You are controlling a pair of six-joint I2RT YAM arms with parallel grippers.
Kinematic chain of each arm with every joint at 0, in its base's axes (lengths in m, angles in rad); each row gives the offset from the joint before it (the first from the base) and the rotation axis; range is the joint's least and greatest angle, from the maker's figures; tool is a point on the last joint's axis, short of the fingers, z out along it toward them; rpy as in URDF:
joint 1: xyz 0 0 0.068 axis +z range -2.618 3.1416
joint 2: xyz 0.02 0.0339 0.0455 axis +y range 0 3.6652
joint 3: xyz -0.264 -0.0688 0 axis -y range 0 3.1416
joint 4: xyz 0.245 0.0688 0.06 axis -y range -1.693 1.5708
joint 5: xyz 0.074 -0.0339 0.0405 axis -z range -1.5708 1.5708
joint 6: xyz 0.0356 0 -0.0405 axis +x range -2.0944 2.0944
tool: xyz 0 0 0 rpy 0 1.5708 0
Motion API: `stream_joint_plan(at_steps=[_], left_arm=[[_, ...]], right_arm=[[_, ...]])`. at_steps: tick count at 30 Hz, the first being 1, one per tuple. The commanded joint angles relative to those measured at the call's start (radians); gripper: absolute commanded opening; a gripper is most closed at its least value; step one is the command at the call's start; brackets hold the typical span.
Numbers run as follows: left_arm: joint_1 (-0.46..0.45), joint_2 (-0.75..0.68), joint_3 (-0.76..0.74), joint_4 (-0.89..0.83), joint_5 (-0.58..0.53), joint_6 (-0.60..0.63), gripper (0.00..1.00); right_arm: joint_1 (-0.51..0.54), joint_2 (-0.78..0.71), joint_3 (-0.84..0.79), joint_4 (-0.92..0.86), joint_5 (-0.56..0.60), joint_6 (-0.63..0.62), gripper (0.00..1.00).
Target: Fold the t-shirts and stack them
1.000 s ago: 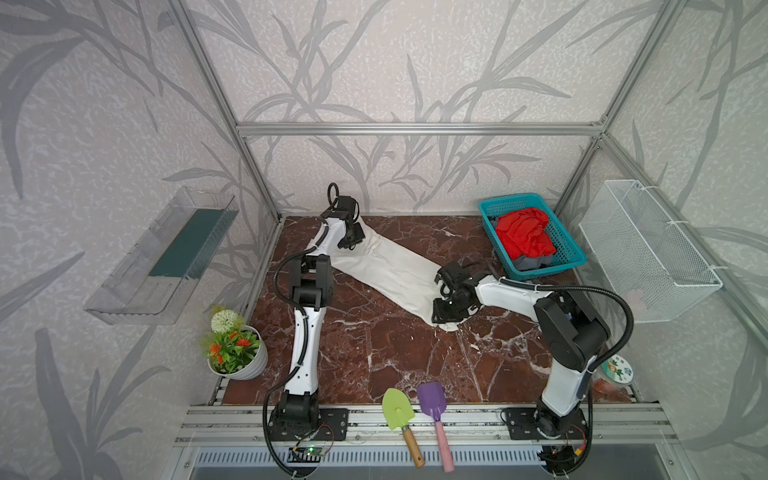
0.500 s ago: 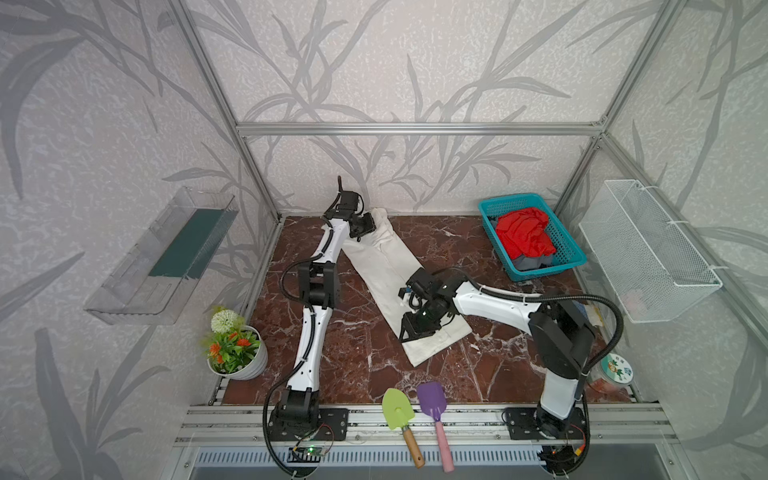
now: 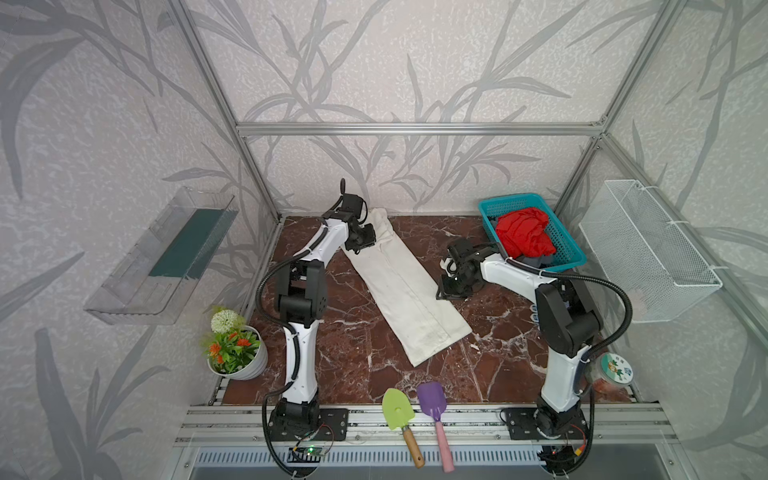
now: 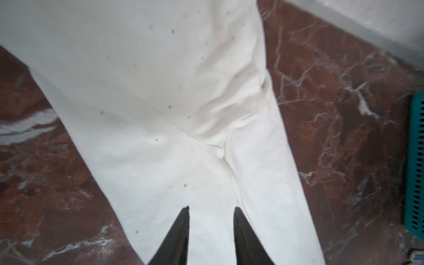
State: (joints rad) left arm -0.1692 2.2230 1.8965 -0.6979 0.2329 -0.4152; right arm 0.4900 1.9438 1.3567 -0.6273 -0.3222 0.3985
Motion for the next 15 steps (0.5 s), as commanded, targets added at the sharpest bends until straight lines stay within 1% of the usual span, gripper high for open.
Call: stream_joint_plan(at_steps=[1, 7, 11, 15], left_arm=[[-0.003, 0.040, -0.034, 0.025, -0.056, -0.014, 0.34], [-0.003, 0.109, 0.005, -0.005, -0.078, -0.013, 0.34], [-0.004, 0.151, 0.036, -0.026, -0.060, 0.000, 0.34], [-0.010, 0.209, 0.098, -0.054, -0.038, 0.016, 0.34]], right_arm=[[0.004, 0.004, -0.041, 0.018, -0.015, -0.011, 0.38], [0.004, -0.013, -0.137, 0.040, -0.022, 0.006, 0.38], [0.011, -0.033, -0.211, 0.070, -0.054, 0.020, 0.38], [0.043, -0.042, -0.260, 0.083, -0.093, 0.010, 0.38]])
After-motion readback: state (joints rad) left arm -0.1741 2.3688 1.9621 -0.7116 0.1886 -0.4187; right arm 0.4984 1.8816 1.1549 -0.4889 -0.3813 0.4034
